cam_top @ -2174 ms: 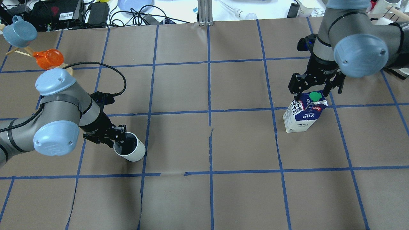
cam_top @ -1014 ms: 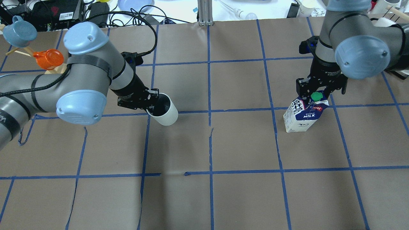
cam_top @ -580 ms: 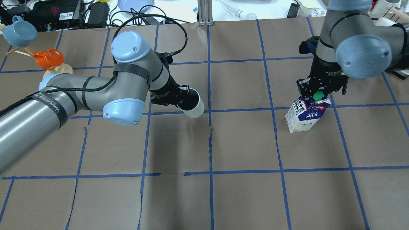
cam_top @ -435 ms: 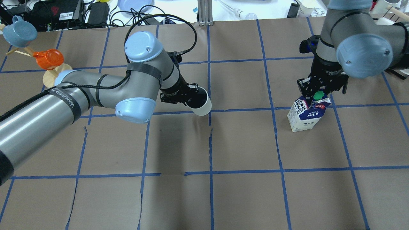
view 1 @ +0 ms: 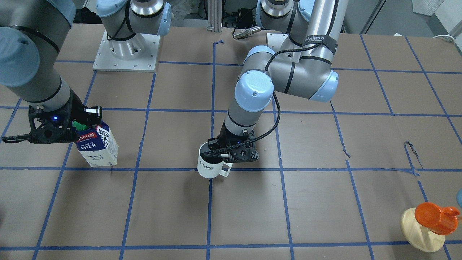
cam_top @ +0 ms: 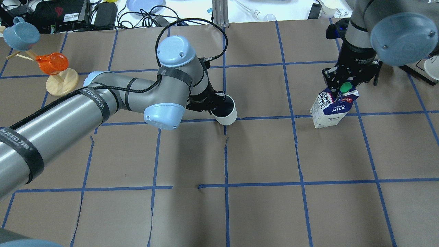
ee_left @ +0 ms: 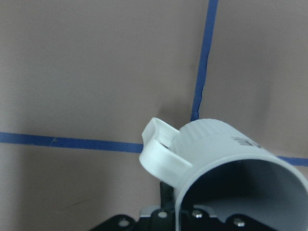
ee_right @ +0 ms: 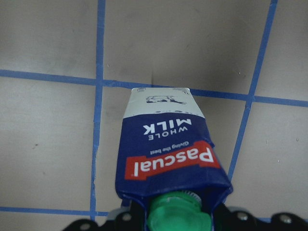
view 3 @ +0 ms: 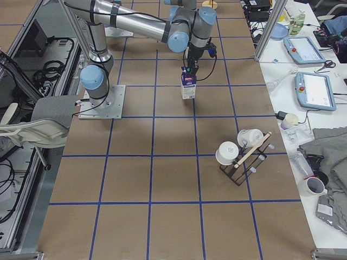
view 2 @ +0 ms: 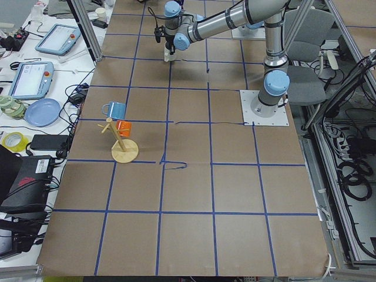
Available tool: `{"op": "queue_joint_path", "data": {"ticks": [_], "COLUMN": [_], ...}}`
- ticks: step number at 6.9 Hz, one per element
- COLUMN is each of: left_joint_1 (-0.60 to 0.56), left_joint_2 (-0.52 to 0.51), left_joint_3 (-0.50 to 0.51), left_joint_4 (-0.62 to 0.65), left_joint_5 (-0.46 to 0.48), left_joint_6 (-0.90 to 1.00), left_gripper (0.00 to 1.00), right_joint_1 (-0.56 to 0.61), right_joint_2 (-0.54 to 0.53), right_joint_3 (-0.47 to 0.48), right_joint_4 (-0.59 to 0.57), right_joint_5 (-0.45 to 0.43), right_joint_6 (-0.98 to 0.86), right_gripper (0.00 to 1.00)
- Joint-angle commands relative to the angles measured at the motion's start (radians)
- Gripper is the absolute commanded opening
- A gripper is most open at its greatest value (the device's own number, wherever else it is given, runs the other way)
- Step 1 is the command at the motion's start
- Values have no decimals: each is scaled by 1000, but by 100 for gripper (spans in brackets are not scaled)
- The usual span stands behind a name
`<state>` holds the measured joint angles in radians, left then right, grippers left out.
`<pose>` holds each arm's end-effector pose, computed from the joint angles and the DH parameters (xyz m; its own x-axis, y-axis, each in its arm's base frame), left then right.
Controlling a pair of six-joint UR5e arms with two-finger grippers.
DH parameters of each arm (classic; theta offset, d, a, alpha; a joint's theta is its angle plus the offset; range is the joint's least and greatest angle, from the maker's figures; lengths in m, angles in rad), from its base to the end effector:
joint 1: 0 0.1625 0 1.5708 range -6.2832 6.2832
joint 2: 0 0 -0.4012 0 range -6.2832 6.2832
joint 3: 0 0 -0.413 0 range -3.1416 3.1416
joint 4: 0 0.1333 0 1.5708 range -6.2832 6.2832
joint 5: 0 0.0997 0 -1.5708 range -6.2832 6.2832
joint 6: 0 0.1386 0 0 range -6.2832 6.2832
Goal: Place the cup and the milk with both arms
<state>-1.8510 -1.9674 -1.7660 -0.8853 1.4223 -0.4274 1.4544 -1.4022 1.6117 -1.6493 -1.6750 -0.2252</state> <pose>-0.3165 -0.5435 0.1750 -0.9756 -0.1356 0.1728 -0.1418 0.9896 -0.0241 0.0540 -0.5622 0.3224 -0.9902 -0.1205 0.0714 -0.1087 0.9826 0.1504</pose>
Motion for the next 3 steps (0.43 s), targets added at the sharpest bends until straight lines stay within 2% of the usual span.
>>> {"op": "queue_joint_path", "data": {"ticks": [1, 2, 3], "left_joint_1": [-2, 1, 9], "left_joint_2": [-13, -4, 16], "left_joint_3": [5, 17, 48], "left_joint_4": [0, 0, -13], "left_joint_5": [6, 32, 76], "left_joint_6": [6, 19, 25], "left_gripper": [36, 44, 60], "right_joint_1": [3, 3, 7], "right_joint_2": [2, 5, 9], "right_joint_3": [-36, -36, -36], "right_joint_4": [9, 5, -1], "right_joint_5": [20, 55, 76], "right_joint_6": [42, 50, 129], "right_gripper": [33, 33, 33]}}
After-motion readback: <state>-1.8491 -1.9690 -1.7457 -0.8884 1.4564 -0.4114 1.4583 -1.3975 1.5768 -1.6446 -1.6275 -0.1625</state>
